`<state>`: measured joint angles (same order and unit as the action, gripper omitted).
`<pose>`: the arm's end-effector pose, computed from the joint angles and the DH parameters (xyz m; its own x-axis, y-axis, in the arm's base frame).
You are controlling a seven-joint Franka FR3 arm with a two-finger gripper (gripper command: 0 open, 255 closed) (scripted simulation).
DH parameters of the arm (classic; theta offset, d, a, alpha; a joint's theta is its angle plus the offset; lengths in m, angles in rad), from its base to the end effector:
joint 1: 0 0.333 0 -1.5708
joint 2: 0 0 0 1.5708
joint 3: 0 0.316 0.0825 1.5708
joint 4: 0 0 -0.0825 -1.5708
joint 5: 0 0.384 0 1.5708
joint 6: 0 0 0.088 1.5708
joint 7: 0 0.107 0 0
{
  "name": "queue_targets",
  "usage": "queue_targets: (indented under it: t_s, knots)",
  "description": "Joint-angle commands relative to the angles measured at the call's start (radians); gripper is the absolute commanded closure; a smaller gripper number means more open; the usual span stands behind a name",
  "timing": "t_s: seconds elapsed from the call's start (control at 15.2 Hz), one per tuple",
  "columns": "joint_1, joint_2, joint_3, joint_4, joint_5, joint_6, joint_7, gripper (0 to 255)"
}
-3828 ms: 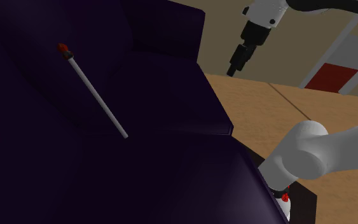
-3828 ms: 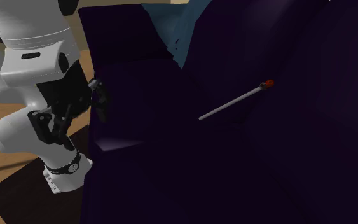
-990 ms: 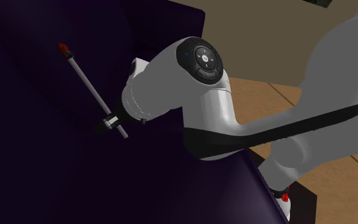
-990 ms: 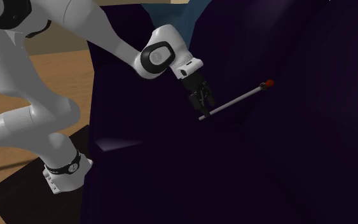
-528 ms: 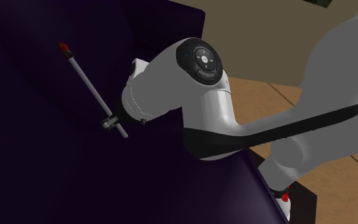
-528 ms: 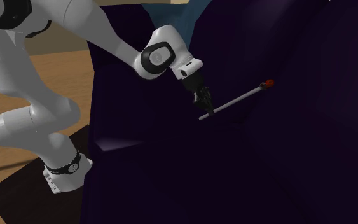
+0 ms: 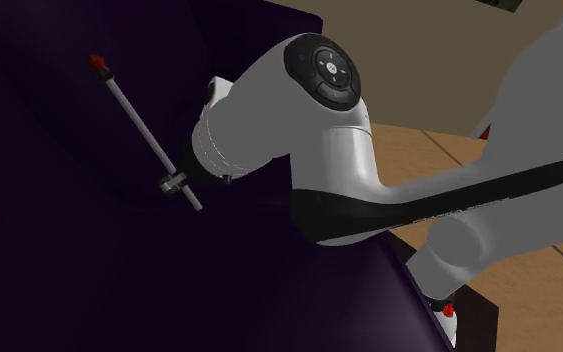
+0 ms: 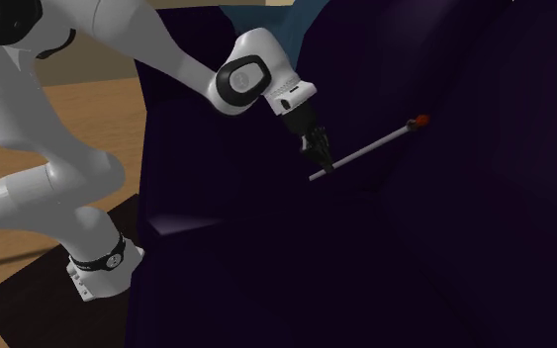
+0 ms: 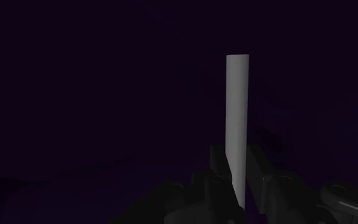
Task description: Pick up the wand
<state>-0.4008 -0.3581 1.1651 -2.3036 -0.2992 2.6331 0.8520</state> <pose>0.3578 0.3907 0.4493 0.7622 0.1942 0.6175 0.1571 -0.9809 0.1146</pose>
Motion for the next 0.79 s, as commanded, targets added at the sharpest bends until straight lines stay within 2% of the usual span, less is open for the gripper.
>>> queue_targets:
  t_s: [0.0, 0.46, 0.73]
  knots:
    - [0.024, -0.004, -0.027, 0.016, 0.016, -0.023, -0.022, 255]
    - [0.098, -0.025, -0.112, 0.07, 0.07, -0.104, -0.092, 255]
    - [0.114, -0.031, -0.132, 0.088, 0.084, -0.129, -0.111, 255]
